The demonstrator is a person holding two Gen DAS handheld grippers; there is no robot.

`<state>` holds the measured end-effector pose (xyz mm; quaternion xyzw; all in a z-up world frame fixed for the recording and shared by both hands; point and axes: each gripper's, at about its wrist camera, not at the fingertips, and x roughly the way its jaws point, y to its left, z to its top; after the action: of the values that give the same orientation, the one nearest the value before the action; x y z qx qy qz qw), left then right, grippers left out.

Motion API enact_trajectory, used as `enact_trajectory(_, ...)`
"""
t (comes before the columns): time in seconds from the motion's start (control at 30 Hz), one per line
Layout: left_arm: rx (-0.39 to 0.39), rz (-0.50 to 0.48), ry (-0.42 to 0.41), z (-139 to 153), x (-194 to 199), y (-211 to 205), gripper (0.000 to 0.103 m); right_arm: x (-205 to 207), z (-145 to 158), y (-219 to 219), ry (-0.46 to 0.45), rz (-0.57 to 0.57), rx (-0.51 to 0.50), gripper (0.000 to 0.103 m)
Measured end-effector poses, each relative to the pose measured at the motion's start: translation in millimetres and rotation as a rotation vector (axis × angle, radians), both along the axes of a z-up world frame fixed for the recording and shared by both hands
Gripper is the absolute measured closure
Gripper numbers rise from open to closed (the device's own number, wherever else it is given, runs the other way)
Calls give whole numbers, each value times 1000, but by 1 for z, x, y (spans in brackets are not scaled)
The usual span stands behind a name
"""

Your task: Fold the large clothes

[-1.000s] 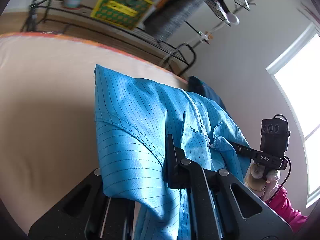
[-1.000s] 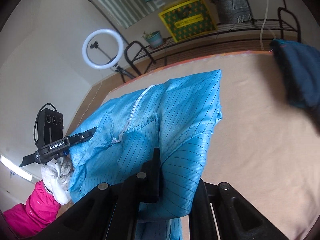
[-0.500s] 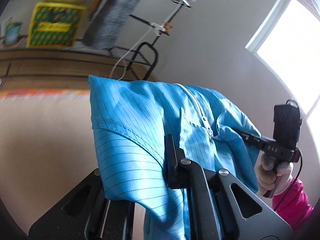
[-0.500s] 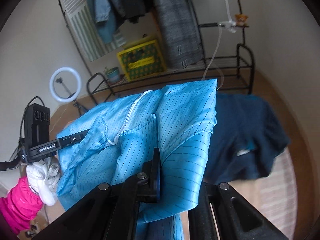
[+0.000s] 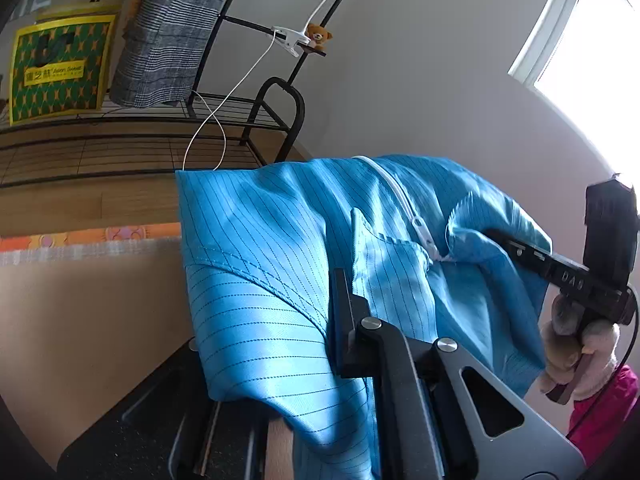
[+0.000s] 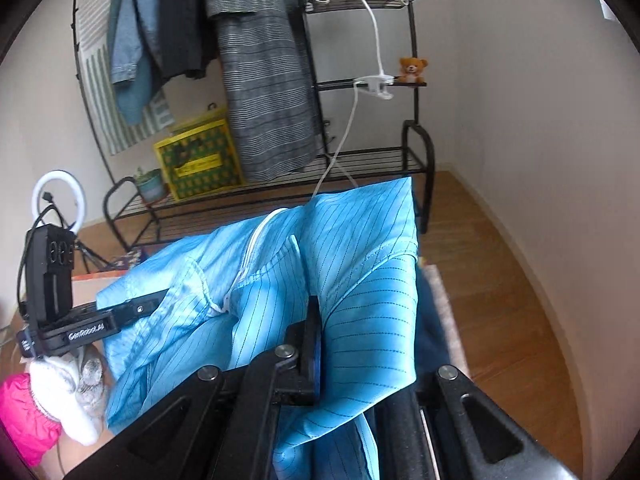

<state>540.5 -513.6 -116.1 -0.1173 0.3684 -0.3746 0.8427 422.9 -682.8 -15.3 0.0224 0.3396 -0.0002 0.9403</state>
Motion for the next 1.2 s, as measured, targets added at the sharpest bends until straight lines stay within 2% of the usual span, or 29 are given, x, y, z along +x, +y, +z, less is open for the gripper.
enact_trajectory(0.13, 7, 11, 33, -22, 14, -16, 98, 17, -11, -19, -2, -34, -5, 100)
enact_trajectory(0.23, 48, 5, 66, -40, 19, -27, 97, 30, -28, -30, 29, -65, -30, 100)
enact_trajectory(0.33, 64, -14, 110, -55, 24, -30, 88, 39, -47, -39, 76, -101, -69, 99)
enact_trajectory(0.4, 69, -5, 147, -61, 26, -27, 70, 43, -60, -49, 114, -141, -67, 93)
enact_trajectory(0.43, 65, -7, 162, -63, 27, -24, 70, 44, -64, -53, 127, -168, -73, 84)
enact_trajectory(0.47, 71, -9, 161, -63, 27, -23, 69, 44, -68, -59, 139, -204, -77, 72)
enact_trajectory(0.57, 99, -14, 152, -56, 22, -18, 64, 35, -75, -74, 160, -278, -63, 69)
enact_trajectory(0.6, 107, -12, 149, -54, 20, -16, 63, 34, -75, -78, 169, -305, -60, 61)
enact_trajectory(0.63, 112, -10, 145, -52, 16, -14, 63, 29, -74, -82, 167, -334, -65, 59)
enact_trajectory(0.83, 139, -13, 111, -35, -7, -6, 63, 2, -55, -83, 122, -348, -53, 59)
enact_trajectory(1.0, 144, -21, 48, 1, -39, 5, 63, -21, -26, -72, 78, -345, -54, 59)
enact_trajectory(1.1, 143, -21, -15, 35, -67, 18, 63, -40, -7, -57, 46, -327, -51, 58)
enact_trajectory(1.2, 176, -21, -61, 64, -93, 28, 63, -64, 15, -37, 17, -309, -67, 58)
